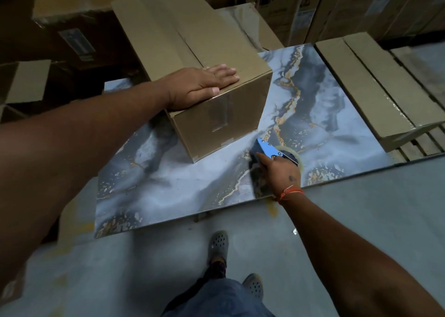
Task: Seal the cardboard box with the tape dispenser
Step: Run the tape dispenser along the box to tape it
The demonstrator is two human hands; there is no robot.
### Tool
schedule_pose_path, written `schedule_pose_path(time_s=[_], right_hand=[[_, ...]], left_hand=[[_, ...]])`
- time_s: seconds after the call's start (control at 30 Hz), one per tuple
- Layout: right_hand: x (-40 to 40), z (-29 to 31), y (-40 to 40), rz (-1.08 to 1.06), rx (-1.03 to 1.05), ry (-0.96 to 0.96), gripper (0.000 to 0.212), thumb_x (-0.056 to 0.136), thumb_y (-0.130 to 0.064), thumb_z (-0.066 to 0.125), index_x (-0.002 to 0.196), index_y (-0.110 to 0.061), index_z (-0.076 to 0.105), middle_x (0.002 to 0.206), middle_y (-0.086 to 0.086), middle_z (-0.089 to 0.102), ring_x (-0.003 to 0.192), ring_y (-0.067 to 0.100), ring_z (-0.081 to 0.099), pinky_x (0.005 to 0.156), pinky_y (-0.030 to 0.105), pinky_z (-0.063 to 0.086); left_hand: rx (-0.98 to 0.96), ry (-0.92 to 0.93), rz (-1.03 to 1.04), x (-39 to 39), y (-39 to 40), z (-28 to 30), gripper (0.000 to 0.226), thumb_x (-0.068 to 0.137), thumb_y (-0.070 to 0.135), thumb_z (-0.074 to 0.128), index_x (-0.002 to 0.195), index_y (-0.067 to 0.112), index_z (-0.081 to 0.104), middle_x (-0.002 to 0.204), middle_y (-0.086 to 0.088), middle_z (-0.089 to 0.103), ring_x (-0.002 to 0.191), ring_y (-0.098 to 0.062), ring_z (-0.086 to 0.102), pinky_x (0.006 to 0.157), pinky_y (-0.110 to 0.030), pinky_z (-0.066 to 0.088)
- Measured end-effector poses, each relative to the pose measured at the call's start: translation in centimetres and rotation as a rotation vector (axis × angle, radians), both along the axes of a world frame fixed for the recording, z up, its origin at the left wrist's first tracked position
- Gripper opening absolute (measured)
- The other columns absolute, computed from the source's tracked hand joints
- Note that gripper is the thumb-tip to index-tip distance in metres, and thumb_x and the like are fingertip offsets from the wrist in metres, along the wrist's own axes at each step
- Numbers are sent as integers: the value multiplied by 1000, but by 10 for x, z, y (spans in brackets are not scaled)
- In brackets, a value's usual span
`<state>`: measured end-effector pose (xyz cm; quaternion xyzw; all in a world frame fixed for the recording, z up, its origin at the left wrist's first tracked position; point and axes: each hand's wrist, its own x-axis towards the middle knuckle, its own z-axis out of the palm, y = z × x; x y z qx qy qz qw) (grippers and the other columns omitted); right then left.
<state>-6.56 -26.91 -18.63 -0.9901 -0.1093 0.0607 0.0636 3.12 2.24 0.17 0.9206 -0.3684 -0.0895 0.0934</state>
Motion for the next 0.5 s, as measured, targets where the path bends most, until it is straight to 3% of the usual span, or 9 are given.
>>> schedule_pose_path(time_s=[0.07, 0.13, 0.2, 0.27, 0.33, 0.4, 0.5], right_hand=[[0, -8, -1, 21, -54, 12, 56, 92, -20, 56, 145, -38, 46, 112, 18, 68, 95, 38, 64, 78, 38, 51], [-4, -11, 5, -15, -110, 61, 59, 93, -19, 52, 148, -39, 41, 127, 20, 61, 114, 39, 55, 93, 45, 43], [-14, -6, 18, -148, -161, 98, 56, 97, -20, 44, 149, -39, 39, 135, 22, 54, 122, 41, 45, 102, 52, 36], [-31, 10, 36, -304, -170, 27, 55, 93, -29, 51, 148, -34, 42, 139, 26, 49, 126, 44, 41, 105, 59, 33], [-46, 40, 61, -358, 20, -101, 73, 86, -44, 55, 153, -23, 34, 155, 28, 30, 141, 48, 28, 109, 61, 29], [-50, 75, 96, -264, 380, -215, 89, 87, -51, 49, 159, -12, 13, 166, 23, 7, 152, 41, 11, 117, 54, 23], [-33, 117, 152, -180, 744, -255, 97, 85, -37, 53, 157, -1, -2, 166, 19, -10, 155, 33, -5, 123, 46, 12]], left_hand=[[7, 0, -6, 0, 0, 0, 57, 108, 36, 27, 163, 23, 25, 172, -2, 18, 160, -20, 9, 127, -32, 9], [14, 1, -7, -1, 0, 1, 57, 108, 34, 27, 163, 22, 25, 172, -4, 18, 160, -22, 10, 127, -32, 8], [13, 5, -10, -2, -3, 3, 57, 108, 34, 27, 163, 21, 24, 172, -4, 19, 160, -23, 10, 128, -35, 10], [6, 3, -5, -3, -3, 3, 57, 108, 34, 27, 163, 22, 24, 172, -4, 19, 160, -23, 10, 128, -36, 11], [-3, 0, -6, -3, -2, 3, 56, 108, 34, 28, 163, 22, 25, 172, -3, 19, 160, -22, 10, 128, -32, 9], [-8, -1, -11, -2, -1, 2, 56, 108, 34, 28, 163, 21, 26, 171, -4, 20, 160, -22, 10, 128, -31, 9], [-25, -2, -16, -2, -2, 1, 55, 109, 32, 30, 162, 19, 28, 171, -6, 22, 160, -24, 12, 129, -34, 11]])
